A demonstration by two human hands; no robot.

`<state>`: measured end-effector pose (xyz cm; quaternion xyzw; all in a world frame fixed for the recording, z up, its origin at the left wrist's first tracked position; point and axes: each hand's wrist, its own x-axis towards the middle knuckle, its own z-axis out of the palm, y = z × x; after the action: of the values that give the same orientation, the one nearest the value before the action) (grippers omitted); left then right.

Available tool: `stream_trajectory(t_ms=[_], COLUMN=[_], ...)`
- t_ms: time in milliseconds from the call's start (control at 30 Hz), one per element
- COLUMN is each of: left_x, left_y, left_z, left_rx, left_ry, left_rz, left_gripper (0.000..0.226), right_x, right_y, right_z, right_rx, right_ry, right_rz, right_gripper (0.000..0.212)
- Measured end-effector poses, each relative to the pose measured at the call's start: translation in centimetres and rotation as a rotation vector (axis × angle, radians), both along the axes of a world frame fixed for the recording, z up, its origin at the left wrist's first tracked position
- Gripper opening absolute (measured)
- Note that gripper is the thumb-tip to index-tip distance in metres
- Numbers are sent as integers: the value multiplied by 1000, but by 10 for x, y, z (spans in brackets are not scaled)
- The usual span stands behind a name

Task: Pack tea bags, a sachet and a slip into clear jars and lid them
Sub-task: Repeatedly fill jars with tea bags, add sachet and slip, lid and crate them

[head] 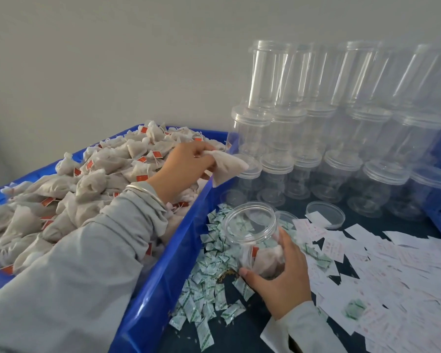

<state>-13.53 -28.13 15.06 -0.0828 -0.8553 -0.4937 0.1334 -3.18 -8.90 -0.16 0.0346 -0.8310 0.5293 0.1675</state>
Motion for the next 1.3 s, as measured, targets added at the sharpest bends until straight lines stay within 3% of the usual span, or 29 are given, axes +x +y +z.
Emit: stream_trajectory(t_ms=[67, 200, 367, 533, 633, 767, 867, 933, 1033, 1200, 1300], left_x=[12, 30, 36, 33, 25, 5, -14, -23, -26, -21, -18], left_y=[13, 31, 43, 49, 38, 0, -42, -64, -70, -63, -58], left_z=[4, 2, -11, -21, -15, -1, 1, -5, -16, -18, -16], left_rx=[-17, -248, -505, -542, -533, -462, -435, -508, -740, -1057, -1179], left_ry=[-50, -74, 69, 230, 288, 353, 264, 109, -146, -188, -257], left_rz=[-167, -360, -409, -417, -342, 46, 351, 443, 425, 343, 315], left_gripper=[21, 25, 19, 28, 30, 21, 25, 30, 41, 54, 46], right_x=[-1, -2, 0, 3, 4, 5, 4, 3, 4, 5, 5], right_y=[1, 2, -2, -3, -2, 1, 0, 0, 0, 1, 1], right_z=[0, 0, 3, 2, 2, 0, -2, -3, -3, -3, -4], right_rx=[-9, -34, -60, -259, -281, -267, -265, -267, -252, -262, -254], right_ry=[-11, -32, -39, -69, -62, -52, -42, -41, -55, -69, -71], right_rz=[-8, -29, 9, 55, 40, 52, 66, 68, 80, 93, 101], right_gripper=[100, 103, 96, 102, 96, 86, 86, 85, 86, 85, 83])
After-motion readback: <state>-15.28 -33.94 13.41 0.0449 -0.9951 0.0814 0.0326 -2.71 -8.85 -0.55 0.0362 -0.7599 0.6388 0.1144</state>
